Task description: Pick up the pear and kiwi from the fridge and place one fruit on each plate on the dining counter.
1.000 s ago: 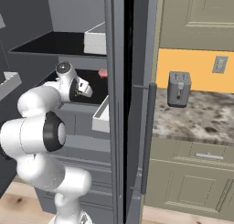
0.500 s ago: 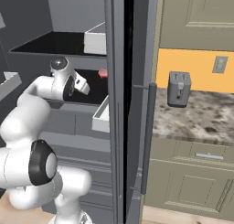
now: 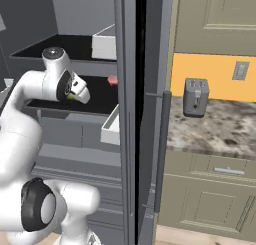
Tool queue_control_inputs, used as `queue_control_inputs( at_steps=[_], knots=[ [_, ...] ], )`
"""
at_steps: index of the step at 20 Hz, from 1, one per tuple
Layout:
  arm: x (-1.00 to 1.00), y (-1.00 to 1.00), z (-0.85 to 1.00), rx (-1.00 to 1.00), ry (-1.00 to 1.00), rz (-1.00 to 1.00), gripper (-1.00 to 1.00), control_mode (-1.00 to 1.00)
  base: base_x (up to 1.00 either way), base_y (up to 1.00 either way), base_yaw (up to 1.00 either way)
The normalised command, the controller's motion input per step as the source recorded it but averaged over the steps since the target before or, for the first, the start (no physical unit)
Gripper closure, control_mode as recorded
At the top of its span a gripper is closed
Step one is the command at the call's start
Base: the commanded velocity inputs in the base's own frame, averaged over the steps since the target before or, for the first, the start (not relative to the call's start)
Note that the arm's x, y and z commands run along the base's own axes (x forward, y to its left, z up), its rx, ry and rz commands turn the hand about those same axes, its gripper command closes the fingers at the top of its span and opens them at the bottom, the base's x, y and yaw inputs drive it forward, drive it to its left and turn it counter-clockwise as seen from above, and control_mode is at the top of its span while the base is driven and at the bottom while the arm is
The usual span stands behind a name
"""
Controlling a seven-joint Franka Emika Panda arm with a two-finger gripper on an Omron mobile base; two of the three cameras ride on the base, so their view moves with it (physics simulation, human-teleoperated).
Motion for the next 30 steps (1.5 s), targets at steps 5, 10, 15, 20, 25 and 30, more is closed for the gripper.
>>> queue_control_inputs(
  at_steps=[5, 10, 15, 20, 25, 30],
  knots=[
    [-0.95, 0.00, 0.19, 0.00, 0.11, 0.00, 1.00, -1.00, 0.00, 0.00, 0.00],
    [-0.92, 0.00, 0.17, 0.00, 0.09, 0.05, 1.00, -1.00, 0.00, 0.00, 0.00],
    [-0.77, 0.00, 0.28, 0.00, 0.09, 0.07, 1.00, -1.00, 0.00, 0.00, 0.00],
    [-0.63, -0.01, 0.35, 0.00, 0.05, 0.08, 1.00, -1.00, 0.00, 0.00, 0.00],
    [-0.60, -0.09, 0.26, 0.00, 0.01, 0.11, 1.00, -1.00, 0.00, 0.00, 0.00],
    [-0.47, -0.17, 0.12, 0.00, 0.00, 0.10, 1.00, -1.00, 0.00, 0.00, 0.00]
  ],
)
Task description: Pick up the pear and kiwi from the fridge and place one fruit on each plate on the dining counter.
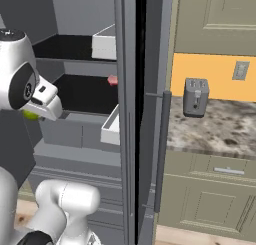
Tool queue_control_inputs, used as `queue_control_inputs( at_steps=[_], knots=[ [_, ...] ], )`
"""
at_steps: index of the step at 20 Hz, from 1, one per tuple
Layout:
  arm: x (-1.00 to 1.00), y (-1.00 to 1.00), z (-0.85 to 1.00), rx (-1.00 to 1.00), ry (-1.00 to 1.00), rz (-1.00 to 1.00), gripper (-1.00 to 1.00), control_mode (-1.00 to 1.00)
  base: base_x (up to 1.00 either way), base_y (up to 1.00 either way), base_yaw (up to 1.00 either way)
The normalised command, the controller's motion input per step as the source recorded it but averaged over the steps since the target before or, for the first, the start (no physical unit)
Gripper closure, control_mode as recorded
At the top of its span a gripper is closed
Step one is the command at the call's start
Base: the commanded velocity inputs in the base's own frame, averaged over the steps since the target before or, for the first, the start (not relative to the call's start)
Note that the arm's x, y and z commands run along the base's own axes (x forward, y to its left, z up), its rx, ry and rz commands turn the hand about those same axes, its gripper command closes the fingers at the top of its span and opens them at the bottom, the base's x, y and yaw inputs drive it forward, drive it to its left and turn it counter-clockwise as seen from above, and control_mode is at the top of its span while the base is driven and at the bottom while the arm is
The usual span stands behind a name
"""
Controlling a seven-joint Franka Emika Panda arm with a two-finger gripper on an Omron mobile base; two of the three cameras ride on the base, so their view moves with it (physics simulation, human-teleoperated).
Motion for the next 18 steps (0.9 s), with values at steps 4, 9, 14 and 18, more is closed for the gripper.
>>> queue_control_inputs(
  at_steps=[4, 9, 14, 18],
  knots=[
    [-0.50, -0.34, -0.01, 0.02, 0.00, 0.10, 1.00, -1.00, 0.00, 0.00, 0.00],
    [-0.19, -0.19, -0.11, 0.03, 0.01, 0.02, 1.00, -1.00, 0.00, 0.00, 0.00],
    [0.00, 0.00, -0.01, 0.00, 0.00, 0.00, 1.00, 1.00, -0.30, 0.00, 0.00],
    [0.00, 0.00, 0.00, 0.00, 0.00, 0.00, 1.00, 1.00, -0.81, 0.13, -0.07]
  ],
)
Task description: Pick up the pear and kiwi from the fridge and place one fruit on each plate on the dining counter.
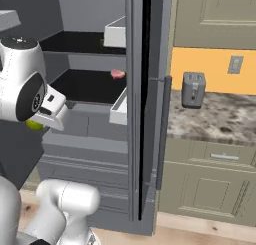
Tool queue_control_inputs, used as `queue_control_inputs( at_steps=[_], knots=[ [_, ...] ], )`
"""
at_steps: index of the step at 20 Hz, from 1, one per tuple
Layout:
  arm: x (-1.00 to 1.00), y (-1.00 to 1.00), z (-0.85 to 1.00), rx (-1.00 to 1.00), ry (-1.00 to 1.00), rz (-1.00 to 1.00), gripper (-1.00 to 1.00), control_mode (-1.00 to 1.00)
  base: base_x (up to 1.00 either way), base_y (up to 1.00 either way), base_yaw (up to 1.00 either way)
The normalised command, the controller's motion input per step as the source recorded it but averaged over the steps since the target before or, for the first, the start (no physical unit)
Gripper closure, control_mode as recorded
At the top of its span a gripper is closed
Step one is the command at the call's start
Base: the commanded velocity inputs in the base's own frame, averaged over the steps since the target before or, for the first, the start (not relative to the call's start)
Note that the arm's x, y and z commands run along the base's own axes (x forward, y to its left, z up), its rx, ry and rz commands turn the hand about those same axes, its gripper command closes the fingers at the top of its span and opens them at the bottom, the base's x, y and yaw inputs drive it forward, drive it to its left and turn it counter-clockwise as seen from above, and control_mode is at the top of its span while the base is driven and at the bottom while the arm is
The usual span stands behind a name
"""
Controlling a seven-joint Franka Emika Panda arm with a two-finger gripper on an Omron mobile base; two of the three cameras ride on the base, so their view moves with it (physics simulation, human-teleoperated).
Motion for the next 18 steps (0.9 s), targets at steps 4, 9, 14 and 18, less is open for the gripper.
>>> queue_control_inputs(
  at_steps=[4, 9, 14, 18],
  knots=[
    [0.00, 0.00, 0.00, 0.00, 0.00, 0.00, 1.00, 1.00, -0.94, 0.30, -0.17],
    [0.00, 0.00, 0.00, 0.00, 0.00, 0.00, 1.00, 1.00, -0.90, 0.32, -0.22],
    [0.00, 0.00, 0.00, 0.00, 0.00, 0.00, 1.00, 1.00, -0.91, 0.09, -0.20],
    [0.00, 0.00, 0.00, 0.00, 0.00, 0.00, 1.00, 1.00, -0.97, 0.00, -0.12]
  ],
)
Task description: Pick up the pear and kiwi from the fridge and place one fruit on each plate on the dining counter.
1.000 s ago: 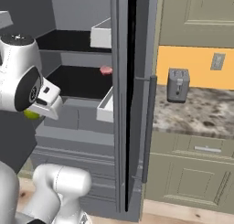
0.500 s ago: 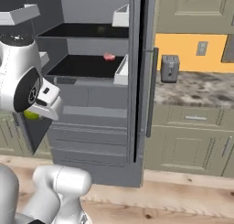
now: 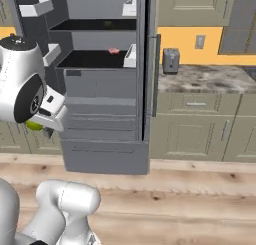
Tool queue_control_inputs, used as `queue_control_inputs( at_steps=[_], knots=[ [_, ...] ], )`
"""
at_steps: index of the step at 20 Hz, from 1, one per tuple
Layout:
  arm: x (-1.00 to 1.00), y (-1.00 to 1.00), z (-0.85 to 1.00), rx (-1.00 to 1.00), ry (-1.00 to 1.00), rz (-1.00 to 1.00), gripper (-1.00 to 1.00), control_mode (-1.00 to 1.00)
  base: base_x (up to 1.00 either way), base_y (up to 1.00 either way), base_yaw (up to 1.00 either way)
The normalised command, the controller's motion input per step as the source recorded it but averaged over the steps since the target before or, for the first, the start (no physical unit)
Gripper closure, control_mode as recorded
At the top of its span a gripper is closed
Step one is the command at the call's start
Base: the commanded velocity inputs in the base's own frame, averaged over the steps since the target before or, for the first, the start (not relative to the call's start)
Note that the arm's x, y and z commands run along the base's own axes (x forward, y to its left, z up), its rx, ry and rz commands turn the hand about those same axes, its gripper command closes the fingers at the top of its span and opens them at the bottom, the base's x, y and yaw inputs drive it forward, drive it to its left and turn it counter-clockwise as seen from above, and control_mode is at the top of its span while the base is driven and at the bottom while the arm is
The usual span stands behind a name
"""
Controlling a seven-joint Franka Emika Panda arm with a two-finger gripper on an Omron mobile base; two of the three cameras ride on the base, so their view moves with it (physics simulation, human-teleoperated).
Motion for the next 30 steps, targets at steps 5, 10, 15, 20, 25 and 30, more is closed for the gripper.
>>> queue_control_inputs(
  at_steps=[5, 10, 15, 20, 25, 30],
  knots=[
    [0.00, 0.00, 0.00, 0.00, 0.00, 0.00, 1.00, 1.00, -1.00, 0.00, -0.16],
    [0.00, 0.00, 0.00, 0.00, 0.00, 0.00, 1.00, 1.00, -1.00, -0.02, -0.22],
    [0.00, 0.00, 0.00, 0.00, 0.00, 0.00, 1.00, 1.00, -1.00, -0.11, -0.28],
    [0.00, 0.00, 0.00, 0.00, 0.00, 0.00, 1.00, 1.00, -1.00, -0.16, -0.28],
    [0.00, 0.00, 0.00, 0.00, 0.00, 0.00, 1.00, 1.00, -1.00, -0.21, -0.27],
    [0.00, 0.00, 0.00, 0.00, 0.00, 0.00, 1.00, 1.00, -1.00, -0.26, -0.25]
  ],
)
